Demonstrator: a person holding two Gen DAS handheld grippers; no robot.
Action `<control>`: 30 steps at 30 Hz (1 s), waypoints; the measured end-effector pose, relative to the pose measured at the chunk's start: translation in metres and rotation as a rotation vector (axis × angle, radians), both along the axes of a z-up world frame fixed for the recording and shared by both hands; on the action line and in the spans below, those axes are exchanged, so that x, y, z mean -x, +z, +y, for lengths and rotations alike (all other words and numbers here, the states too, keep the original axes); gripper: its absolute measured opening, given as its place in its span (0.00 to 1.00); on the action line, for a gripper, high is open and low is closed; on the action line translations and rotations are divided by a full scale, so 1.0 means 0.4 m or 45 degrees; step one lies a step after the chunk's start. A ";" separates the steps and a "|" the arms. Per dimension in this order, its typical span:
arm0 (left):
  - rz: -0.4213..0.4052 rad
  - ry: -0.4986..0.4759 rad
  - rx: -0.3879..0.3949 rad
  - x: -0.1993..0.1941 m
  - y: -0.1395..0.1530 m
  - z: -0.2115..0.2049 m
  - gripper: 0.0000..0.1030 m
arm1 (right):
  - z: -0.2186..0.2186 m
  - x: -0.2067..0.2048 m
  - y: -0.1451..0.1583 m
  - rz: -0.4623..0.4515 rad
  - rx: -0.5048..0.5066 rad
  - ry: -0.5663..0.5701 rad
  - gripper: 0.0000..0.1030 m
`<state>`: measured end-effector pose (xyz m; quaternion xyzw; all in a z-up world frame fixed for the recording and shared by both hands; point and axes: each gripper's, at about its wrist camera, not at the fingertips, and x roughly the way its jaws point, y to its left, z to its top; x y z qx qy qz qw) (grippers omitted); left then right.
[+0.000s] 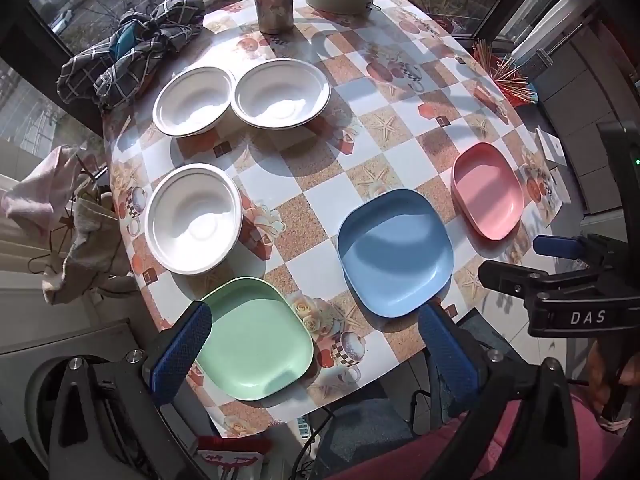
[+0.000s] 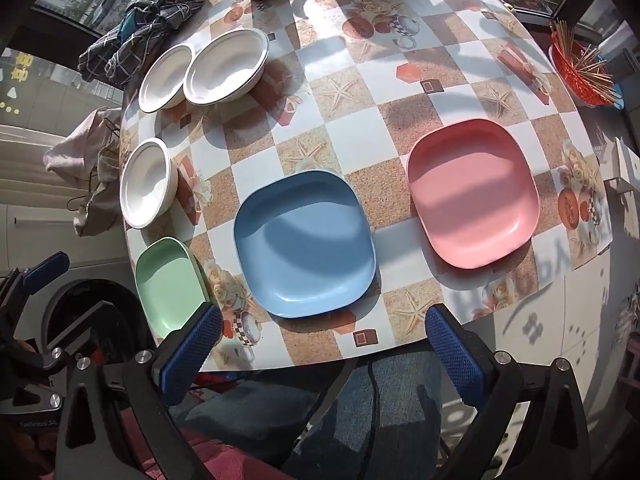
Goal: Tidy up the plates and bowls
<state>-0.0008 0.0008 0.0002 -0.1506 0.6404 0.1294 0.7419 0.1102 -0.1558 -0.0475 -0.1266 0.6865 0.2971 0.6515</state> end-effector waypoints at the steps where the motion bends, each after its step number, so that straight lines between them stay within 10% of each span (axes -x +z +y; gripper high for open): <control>1: -0.002 0.005 0.003 0.003 0.001 0.003 1.00 | 0.002 0.001 0.001 0.001 0.002 0.004 1.00; 19: -0.027 0.080 0.071 0.030 0.000 0.033 1.00 | 0.034 0.022 0.003 -0.050 0.001 0.057 1.00; 30: -0.111 0.073 -0.076 0.034 0.011 0.033 1.00 | 0.027 0.024 0.007 -0.029 -0.027 0.057 1.00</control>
